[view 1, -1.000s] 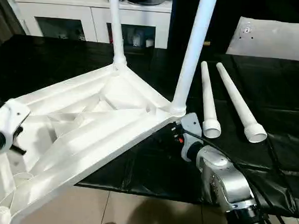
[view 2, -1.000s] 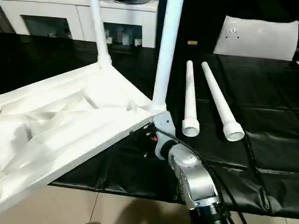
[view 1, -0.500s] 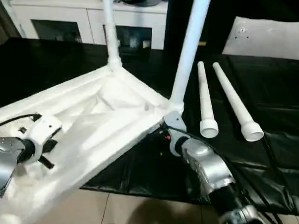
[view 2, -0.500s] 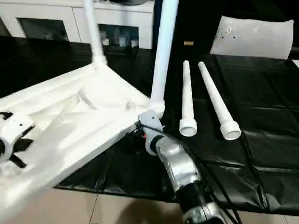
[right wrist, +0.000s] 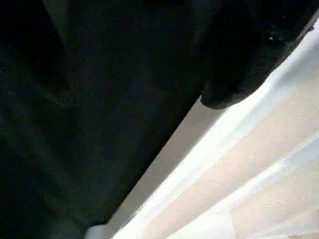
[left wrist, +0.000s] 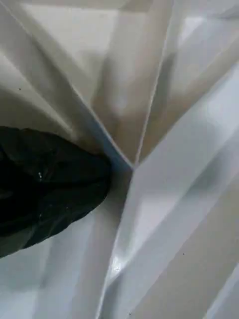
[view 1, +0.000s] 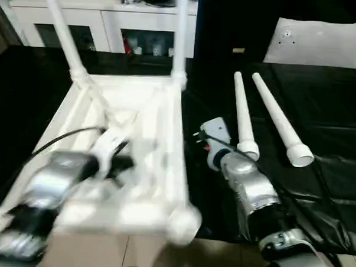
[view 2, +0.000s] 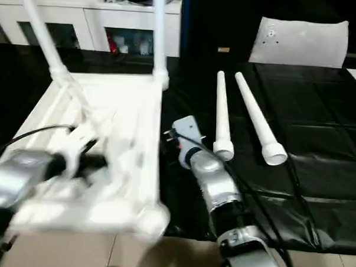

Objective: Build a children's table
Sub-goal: Rotate table base

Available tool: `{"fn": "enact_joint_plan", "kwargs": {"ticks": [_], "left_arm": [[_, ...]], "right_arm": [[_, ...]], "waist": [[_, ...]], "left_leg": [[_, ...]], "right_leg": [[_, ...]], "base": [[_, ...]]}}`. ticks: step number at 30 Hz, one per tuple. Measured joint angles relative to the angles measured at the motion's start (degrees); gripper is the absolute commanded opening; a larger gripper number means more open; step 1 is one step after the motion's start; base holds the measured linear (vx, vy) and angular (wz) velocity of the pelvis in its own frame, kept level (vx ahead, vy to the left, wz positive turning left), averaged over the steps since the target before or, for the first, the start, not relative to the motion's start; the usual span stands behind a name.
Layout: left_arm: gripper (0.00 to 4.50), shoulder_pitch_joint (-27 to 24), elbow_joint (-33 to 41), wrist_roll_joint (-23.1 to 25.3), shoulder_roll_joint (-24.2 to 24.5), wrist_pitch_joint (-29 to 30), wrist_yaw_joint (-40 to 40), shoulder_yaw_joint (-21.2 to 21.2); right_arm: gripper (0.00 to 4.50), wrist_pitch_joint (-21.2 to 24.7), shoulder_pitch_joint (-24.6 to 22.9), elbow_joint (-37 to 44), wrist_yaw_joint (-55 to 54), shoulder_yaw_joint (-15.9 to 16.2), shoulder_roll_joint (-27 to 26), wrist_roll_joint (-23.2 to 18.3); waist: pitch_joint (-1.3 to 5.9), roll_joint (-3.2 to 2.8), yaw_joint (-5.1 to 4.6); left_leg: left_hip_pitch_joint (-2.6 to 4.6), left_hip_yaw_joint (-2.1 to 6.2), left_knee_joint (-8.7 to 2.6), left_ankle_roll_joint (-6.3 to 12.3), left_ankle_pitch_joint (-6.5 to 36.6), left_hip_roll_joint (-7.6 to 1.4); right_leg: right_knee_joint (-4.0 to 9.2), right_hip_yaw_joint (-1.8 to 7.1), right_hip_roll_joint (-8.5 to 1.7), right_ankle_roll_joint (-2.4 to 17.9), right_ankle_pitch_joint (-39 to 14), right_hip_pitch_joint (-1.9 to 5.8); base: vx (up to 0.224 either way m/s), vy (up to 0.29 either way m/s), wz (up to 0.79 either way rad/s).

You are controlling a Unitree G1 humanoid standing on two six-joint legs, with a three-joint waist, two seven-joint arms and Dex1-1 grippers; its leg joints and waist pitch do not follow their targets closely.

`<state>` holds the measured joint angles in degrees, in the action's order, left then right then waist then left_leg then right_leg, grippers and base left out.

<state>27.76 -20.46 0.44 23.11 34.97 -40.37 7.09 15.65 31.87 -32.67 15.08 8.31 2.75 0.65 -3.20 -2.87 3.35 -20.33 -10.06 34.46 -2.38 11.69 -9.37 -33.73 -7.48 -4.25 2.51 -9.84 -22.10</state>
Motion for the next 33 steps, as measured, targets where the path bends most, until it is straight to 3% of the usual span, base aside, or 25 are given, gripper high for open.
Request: {"fn": "enact_joint_plan", "kwargs": {"ticks": [6,9,12,18,19,24,27,33], "left_arm": [[0.03,8.8,-12.5,2.6,-4.8,-10.3,10.3,0.1],[0.03,12.4,-17.7,2.8,-6.3,-16.9,15.0,-1.2],[0.03,12.4,-17.9,1.8,-7.0,-19.8,15.0,-3.0],[0.53,4.8,-5.2,-2.0,-5.8,-17.3,7.3,-3.0],[0.67,1.9,0.3,-3.2,-4.0,-15.9,4.7,-2.2],[0.87,-4.6,13.5,-6.9,0.5,-13.0,-2.3,0.7],[1.25,-8.2,21.2,-8.3,3.7,-10.5,-6.0,2.3],[1.64,-12.0,30.6,-9.5,6.2,-4.3,-9.1,4.3]], "right_arm": [[4.50,-1.2,2.8,0.4,-5.6,-2.1,0.8,1.4],[4.50,2.0,6.5,0.6,-8.6,-4.4,2.1,1.6],[4.50,5.3,9.1,-0.9,-9.0,-6.9,3.6,0.6],[4.50,5.5,15.8,-13.4,-10.4,-9.8,6.8,-0.6],[4.50,5.7,17.4,-16.7,-10.2,-10.2,7.3,-0.9],[4.50,6.3,20.2,-23.9,-10.3,-10.9,8.4,-0.9],[4.50,6.1,21.5,-28.5,-10.4,-11.8,8.8,-0.9],[4.50,5.2,24.6,-35.0,-9.2,-14.3,8.9,-2.7]], "waist": [[0.00,0.00,0.00],[0.01,0.00,0.01],[0.02,-0.01,-0.01],[0.01,-0.01,-0.01],[0.01,-0.01,-0.14],[-0.01,0.03,0.33],[-0.02,0.02,0.39],[-0.02,0.02,0.32]], "left_leg": [[-0.31,0.00,0.03,0.03,0.0,0.01],[-0.61,-0.01,0.06,0.04,0.0,0.01],[-0.87,-0.02,0.10,0.22,-0.1,0.01],[-0.92,-0.15,0.10,0.37,-0.2,-0.06],[-0.90,-0.23,0.10,0.37,-0.2,-0.11],[-0.88,-0.31,0.18,0.26,-0.2,-0.11],[-0.79,-0.33,0.25,0.09,-0.1,-0.11],[-0.65,-0.33,0.54,0.08,-0.1,-0.11]], "right_leg": [[-0.05,0.01,0.00,0.0,0.0,-0.27],[-0.14,0.02,-0.01,0.0,0.0,-0.57],[-0.28,0.06,-0.01,0.0,0.0,-0.91],[-0.45,0.09,0.00,0.2,-0.1,-1.11],[-0.47,0.10,0.00,0.2,-0.1,-1.14],[-0.66,0.15,-0.01,0.2,-0.1,-1.17],[-0.75,0.19,-0.01,0.2,-0.1,-1.13],[-1.12,0.28,-0.05,0.2,-0.1,-1.06]], "base": [[0.000,0.000,0.00],[0.000,0.000,0.00],[0.000,0.000,0.00],[0.000,0.000,0.00],[0.000,0.000,0.00],[0.000,0.000,0.00],[0.000,0.000,0.00],[0.000,0.000,0.00]]}}
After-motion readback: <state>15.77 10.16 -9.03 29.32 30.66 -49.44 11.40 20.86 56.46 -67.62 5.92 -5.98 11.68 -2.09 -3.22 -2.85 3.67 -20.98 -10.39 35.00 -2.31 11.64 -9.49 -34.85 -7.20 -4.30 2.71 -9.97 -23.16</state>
